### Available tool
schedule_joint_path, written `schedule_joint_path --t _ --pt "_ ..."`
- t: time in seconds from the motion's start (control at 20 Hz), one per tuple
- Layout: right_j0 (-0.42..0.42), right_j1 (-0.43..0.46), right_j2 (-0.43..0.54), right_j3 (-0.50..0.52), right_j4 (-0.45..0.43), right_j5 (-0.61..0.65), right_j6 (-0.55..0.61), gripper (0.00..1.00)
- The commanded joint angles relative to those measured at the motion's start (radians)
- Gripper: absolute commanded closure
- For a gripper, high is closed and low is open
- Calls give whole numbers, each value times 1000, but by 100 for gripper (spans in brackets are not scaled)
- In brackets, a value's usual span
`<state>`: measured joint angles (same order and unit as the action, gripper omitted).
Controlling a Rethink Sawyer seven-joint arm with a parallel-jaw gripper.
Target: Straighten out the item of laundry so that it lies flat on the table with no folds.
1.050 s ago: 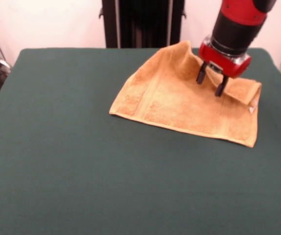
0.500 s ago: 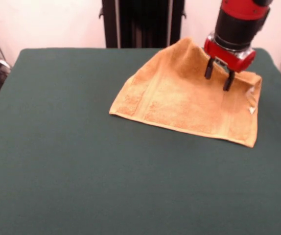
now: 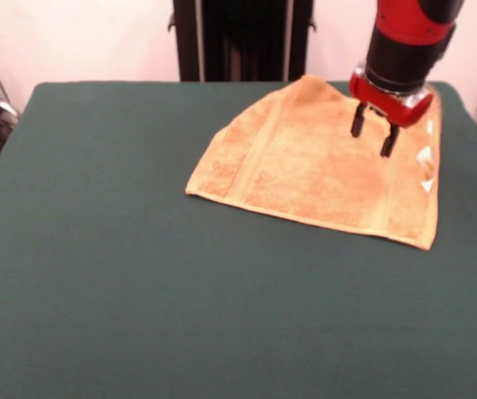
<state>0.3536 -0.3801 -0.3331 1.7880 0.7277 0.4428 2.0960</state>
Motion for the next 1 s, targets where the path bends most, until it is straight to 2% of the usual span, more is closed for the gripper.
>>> schedule_joint_path --t 0.05,0.3,0.5,0.75,0.9,1.0 --pt "-10 -10 184 147 83 -72 256 0" --pt "12 -80 176 176 81 6 278 0" --pt "56 -88 131 150 53 45 321 0" --pt "25 25 62 38 0 -55 237 0" --pt "-17 95 57 -24 -13 -161 181 0" --pt "-5 141 28 -65 -15 -212 185 0"
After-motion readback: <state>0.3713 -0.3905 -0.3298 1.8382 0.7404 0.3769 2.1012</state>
